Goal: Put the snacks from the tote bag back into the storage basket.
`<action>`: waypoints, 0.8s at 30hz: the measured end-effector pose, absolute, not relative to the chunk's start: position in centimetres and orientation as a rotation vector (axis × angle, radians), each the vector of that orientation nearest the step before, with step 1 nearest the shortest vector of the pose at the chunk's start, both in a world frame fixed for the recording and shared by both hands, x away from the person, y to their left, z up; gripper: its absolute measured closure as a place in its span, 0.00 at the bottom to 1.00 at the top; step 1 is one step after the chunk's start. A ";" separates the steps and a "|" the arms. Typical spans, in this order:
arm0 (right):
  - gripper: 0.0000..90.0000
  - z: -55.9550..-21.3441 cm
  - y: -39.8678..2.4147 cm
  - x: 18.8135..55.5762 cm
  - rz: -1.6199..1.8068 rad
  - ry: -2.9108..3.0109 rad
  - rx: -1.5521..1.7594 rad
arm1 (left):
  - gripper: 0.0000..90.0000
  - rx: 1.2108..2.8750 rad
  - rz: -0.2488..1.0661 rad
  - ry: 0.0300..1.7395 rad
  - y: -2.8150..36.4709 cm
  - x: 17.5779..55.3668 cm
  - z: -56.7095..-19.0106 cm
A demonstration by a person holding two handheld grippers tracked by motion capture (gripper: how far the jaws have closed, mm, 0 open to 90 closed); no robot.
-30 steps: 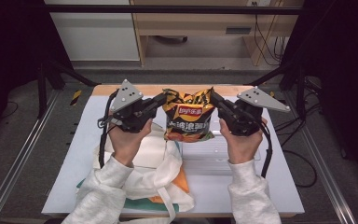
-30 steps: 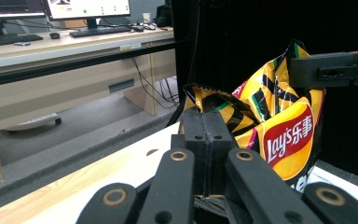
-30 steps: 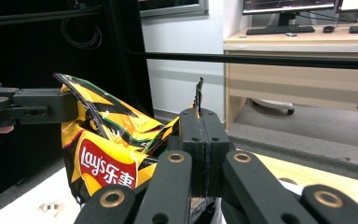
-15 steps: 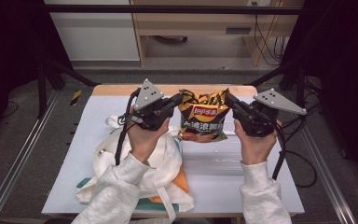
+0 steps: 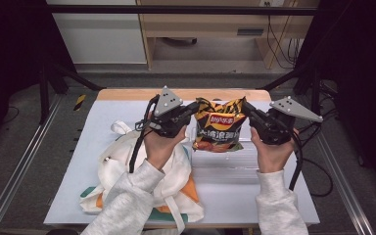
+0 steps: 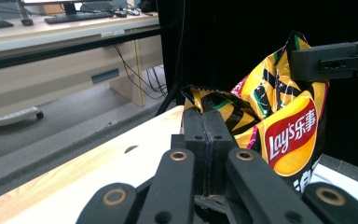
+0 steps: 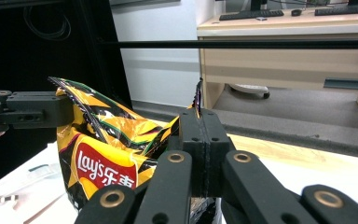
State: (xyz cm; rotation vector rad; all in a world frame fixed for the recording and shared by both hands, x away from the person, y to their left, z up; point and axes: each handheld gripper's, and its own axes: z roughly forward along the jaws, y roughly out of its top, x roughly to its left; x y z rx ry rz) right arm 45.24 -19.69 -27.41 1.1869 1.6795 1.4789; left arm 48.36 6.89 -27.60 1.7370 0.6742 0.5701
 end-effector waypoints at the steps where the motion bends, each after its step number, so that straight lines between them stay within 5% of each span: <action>1: 1.00 -27.6 -19.8 45.3 1.476 1.680 1.186 | 1.00 1.739 0.572 0.675 6.8 48.4 -27.7; 24: 1.00 -31.4 -20.2 47.1 1.412 1.724 1.244 | 1.00 1.816 0.544 0.715 5.7 50.4 -31.3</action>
